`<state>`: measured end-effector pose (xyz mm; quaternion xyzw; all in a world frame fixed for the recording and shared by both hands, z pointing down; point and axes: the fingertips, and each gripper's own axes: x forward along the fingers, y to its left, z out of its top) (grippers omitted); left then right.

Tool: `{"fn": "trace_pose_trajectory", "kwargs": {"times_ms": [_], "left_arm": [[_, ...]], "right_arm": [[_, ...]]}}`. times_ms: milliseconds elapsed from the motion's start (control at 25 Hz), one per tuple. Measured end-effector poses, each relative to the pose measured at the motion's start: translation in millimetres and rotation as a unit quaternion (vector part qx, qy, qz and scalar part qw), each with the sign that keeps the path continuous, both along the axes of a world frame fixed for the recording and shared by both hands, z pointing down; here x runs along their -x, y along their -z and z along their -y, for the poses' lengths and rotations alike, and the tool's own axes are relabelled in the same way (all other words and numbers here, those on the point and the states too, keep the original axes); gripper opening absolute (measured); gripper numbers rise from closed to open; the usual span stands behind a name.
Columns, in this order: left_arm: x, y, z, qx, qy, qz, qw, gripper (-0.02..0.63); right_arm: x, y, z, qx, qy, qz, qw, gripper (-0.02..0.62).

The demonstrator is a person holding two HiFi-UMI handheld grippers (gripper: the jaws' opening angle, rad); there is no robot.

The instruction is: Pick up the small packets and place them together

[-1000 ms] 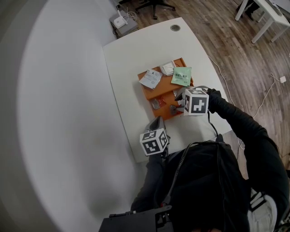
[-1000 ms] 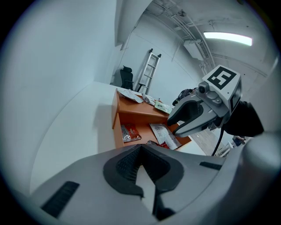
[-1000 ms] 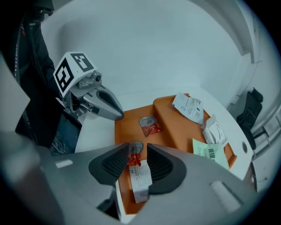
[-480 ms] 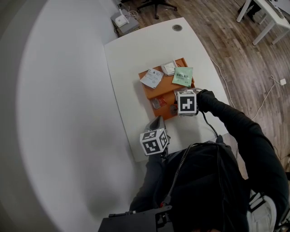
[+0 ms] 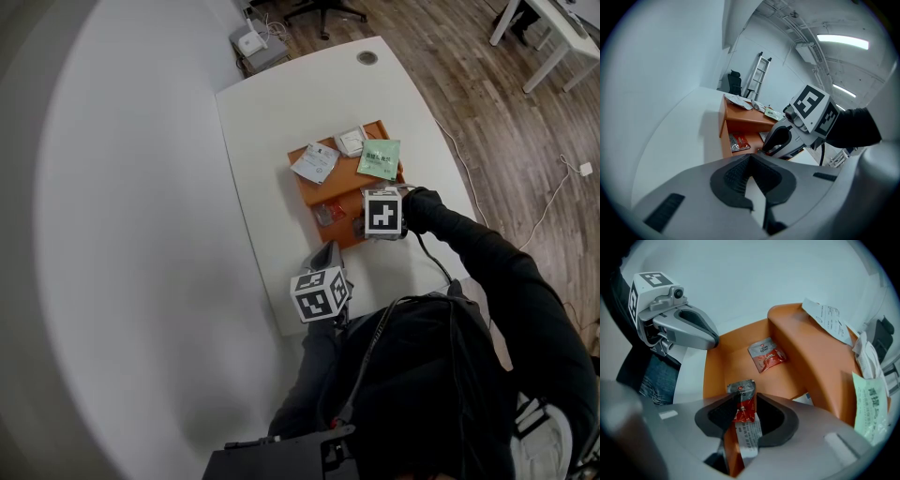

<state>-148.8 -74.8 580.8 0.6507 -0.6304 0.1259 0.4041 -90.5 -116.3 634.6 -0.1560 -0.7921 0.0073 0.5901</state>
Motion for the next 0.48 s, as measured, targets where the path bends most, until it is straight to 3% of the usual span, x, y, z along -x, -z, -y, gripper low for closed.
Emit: {"fn": "trace_pose_trajectory", "kwargs": {"times_ms": [480], "left_arm": [[-1.3, -1.3, 2.2, -0.001, -0.007, 0.0, 1.0, -0.005]], "right_arm": [[-0.9, 2.1, -1.4, 0.005, -0.008, 0.009, 1.0, 0.082]]}}
